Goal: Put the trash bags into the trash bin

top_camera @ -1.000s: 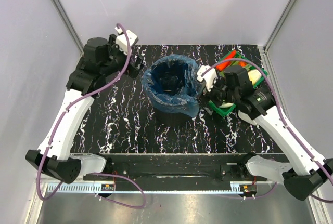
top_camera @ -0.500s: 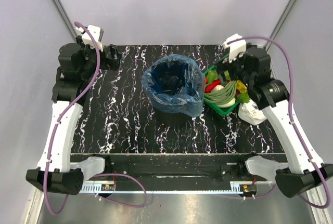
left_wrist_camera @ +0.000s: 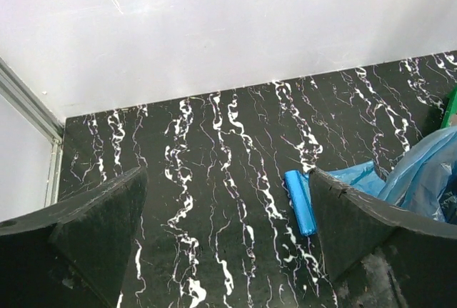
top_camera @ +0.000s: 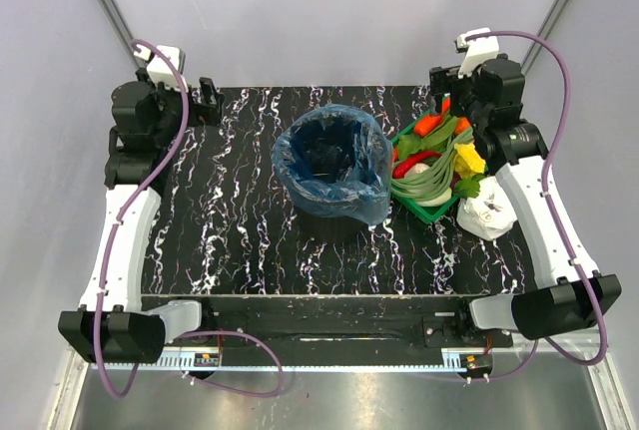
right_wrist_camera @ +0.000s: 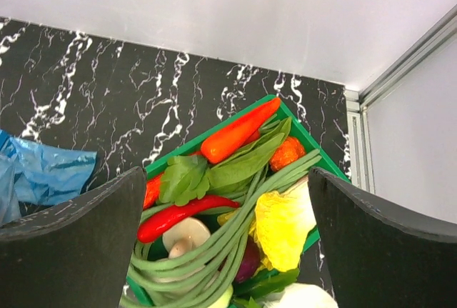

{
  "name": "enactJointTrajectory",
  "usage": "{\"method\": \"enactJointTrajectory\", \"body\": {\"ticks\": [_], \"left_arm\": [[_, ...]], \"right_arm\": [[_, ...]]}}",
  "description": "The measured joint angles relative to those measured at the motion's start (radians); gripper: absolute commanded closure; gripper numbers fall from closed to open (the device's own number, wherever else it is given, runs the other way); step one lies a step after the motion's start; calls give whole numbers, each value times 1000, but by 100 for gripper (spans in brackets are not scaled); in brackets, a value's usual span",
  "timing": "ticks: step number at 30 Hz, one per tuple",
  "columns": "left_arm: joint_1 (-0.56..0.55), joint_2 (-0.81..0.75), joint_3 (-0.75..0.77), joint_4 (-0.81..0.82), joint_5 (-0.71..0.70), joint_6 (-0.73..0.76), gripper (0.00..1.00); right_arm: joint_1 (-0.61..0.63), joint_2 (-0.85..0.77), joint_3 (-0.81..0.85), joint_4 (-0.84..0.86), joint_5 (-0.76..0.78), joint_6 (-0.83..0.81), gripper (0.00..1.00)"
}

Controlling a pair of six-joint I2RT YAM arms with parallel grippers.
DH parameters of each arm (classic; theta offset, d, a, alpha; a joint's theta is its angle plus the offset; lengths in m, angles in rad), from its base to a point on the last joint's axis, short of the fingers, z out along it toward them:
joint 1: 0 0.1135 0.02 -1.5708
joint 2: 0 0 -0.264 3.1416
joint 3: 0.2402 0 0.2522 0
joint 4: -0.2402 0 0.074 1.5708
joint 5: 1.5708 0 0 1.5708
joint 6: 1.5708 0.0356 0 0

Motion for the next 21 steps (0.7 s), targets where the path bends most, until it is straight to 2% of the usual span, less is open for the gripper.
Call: {"method": "enactJointTrajectory", "body": {"ticks": [21], "left_arm": [[0,0,-106,124,2,-22,1]], "right_arm": [[-1,32,-12,112,116,35,0]]}}
